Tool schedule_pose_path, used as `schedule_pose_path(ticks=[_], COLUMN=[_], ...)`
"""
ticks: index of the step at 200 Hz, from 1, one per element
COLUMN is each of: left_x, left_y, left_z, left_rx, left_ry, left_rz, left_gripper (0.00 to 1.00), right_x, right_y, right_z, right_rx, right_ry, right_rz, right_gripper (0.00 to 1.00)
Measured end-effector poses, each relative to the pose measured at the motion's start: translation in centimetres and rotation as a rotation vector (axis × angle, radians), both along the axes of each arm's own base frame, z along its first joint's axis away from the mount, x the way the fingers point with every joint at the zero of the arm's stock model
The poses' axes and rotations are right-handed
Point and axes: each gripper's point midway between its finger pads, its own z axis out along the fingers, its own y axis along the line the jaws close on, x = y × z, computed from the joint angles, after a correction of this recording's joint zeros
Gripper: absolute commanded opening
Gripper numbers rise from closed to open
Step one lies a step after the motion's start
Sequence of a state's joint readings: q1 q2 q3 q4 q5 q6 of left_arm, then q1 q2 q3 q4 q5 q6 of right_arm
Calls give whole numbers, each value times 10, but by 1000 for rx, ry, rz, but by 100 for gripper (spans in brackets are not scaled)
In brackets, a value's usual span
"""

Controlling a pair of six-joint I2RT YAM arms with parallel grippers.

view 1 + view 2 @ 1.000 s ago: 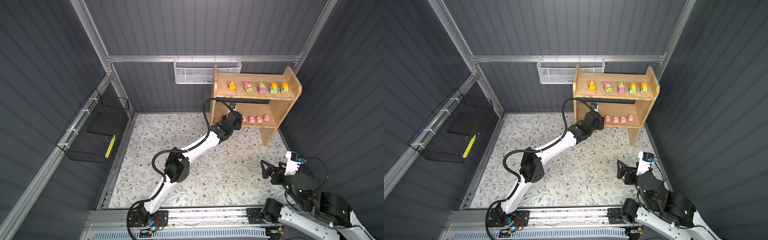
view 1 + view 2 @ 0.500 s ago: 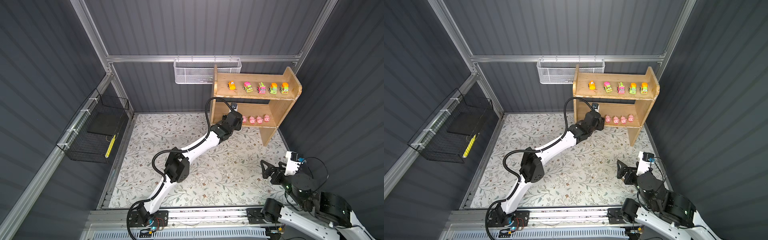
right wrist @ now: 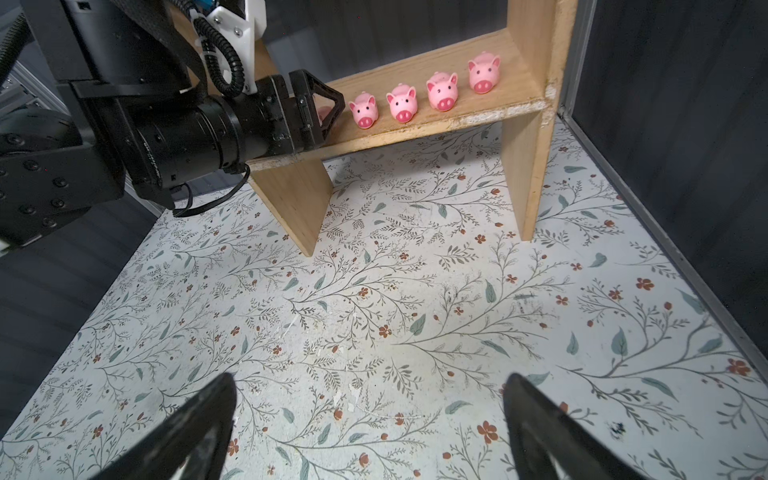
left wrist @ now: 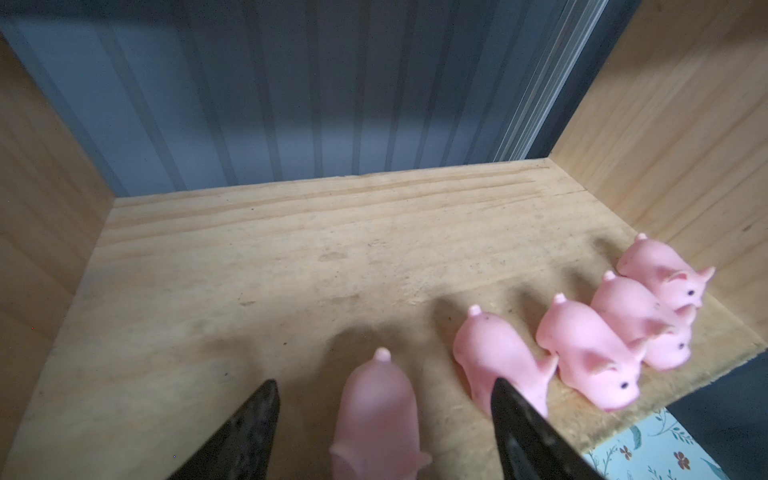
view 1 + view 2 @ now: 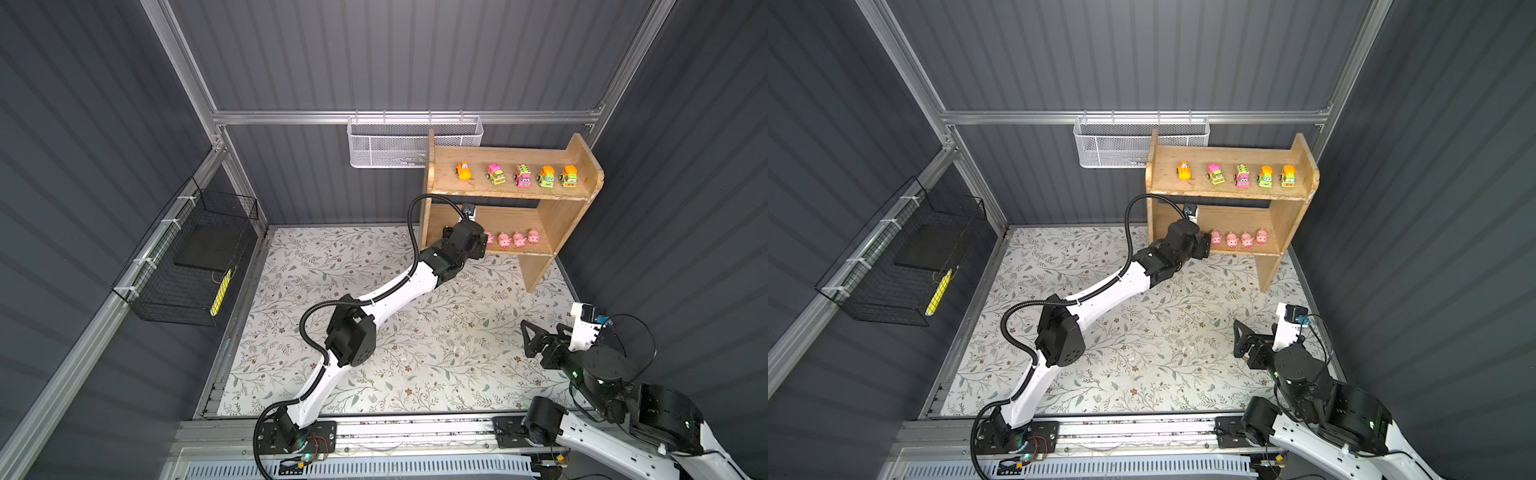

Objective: Place and organize the plastic toys onto the shelf
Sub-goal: 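Lower the pig beside the row of pigs and open the left gripper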

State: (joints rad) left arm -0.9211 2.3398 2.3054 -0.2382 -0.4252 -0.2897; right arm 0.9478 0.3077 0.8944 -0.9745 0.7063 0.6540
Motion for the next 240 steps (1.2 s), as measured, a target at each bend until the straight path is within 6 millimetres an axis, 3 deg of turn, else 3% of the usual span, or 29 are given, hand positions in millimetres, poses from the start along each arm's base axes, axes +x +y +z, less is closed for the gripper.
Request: schedule_pose_path(ticks=[61,130,171,190,204,240], left_x=[-5,-17,-31,-38,-41,-40], left_y=[7,21,28,32,36,40], left_z=[12,8,24,30,32,31], left_rx=[-6,16,-6,-16,-16,-5], left_ry=[-7,15,2,-3,-4,-4], left_rz=[0,-5,-20,-24,-20,-2], left_gripper=[82,82,81,71,57,34], right_x=[0,0,0,-1,-2,-2], right_y=[0,0,1,2,2,4], right_z=[0,0,1,4,5,5], right_rx=[0,-5,-2,6,11,16], right_ry=[0,-2,-1,-4,-4,-1], right_rz=[0,3,9,15,21,30], right_gripper=[99,99,99,99,99,99])
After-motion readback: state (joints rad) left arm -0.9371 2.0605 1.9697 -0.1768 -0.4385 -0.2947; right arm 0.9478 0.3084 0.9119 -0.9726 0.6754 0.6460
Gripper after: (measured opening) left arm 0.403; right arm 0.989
